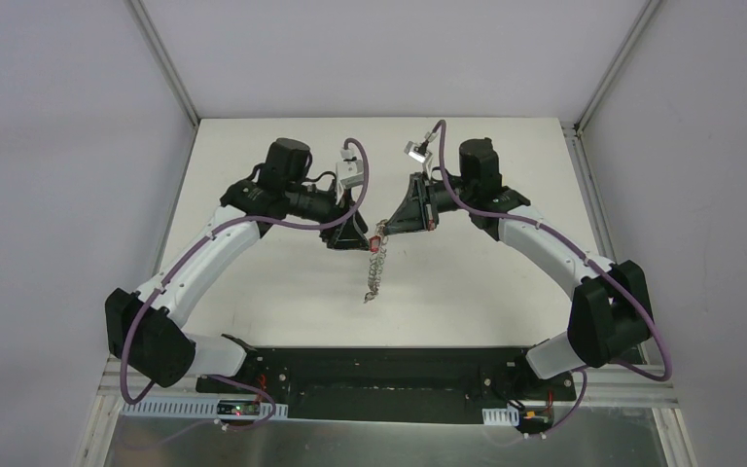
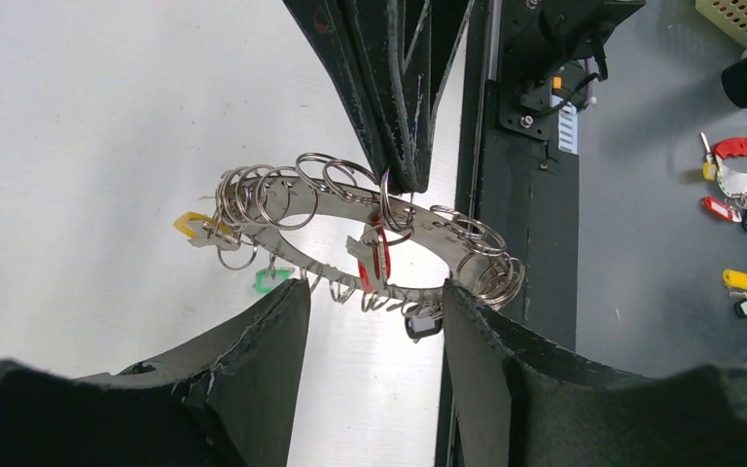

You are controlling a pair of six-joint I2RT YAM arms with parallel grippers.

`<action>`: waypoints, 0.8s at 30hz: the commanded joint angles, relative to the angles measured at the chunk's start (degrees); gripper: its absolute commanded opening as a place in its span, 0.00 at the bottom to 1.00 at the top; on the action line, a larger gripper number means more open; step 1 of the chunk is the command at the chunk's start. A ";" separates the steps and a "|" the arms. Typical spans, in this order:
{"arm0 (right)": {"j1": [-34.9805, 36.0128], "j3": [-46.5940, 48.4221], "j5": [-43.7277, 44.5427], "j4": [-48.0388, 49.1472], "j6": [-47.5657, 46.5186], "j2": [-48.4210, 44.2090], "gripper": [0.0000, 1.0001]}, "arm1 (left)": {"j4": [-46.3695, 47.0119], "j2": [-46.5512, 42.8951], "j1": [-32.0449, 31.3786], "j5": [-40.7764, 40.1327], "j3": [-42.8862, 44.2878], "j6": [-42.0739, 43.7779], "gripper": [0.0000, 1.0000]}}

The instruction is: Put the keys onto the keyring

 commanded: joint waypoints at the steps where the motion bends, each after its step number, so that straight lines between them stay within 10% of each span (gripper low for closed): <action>1: -0.24 1.55 -2.51 4.14 1.47 -1.87 0.00 | 3.77 -0.20 -0.75 1.34 -0.45 2.39 0.53; 9: -0.23 1.21 -2.14 4.96 2.10 -1.56 0.00 | 4.28 1.91 -3.25 0.87 -0.58 2.01 0.45; 18: -0.28 1.16 -1.39 5.62 2.72 -1.49 0.00 | 4.11 3.56 -4.35 1.68 -0.36 0.51 0.03; 24: -0.34 0.78 -0.69 5.88 2.79 -1.51 0.00 | 5.39 3.45 -4.88 2.15 -0.43 -1.64 0.00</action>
